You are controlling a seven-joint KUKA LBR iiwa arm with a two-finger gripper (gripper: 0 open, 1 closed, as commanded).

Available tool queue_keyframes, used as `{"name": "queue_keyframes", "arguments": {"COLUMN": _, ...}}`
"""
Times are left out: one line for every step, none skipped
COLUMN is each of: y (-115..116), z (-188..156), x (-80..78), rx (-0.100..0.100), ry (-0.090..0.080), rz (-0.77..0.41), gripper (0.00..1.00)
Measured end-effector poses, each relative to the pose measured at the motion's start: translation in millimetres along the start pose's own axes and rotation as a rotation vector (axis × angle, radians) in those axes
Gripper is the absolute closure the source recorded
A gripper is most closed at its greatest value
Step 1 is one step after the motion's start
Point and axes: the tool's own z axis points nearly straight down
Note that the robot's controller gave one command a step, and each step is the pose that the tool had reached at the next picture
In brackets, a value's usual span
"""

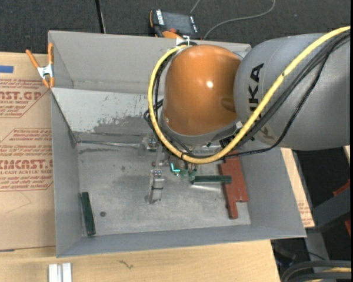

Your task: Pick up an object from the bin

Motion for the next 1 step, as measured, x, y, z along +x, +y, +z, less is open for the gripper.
{"name": "queue_keyframes", "arguments": {"y": -40.1, "z": 23.5, "x": -2.4, "rx": 0.001, "ry": -0.005, "rz": 0.025, "gripper": 0.0}}
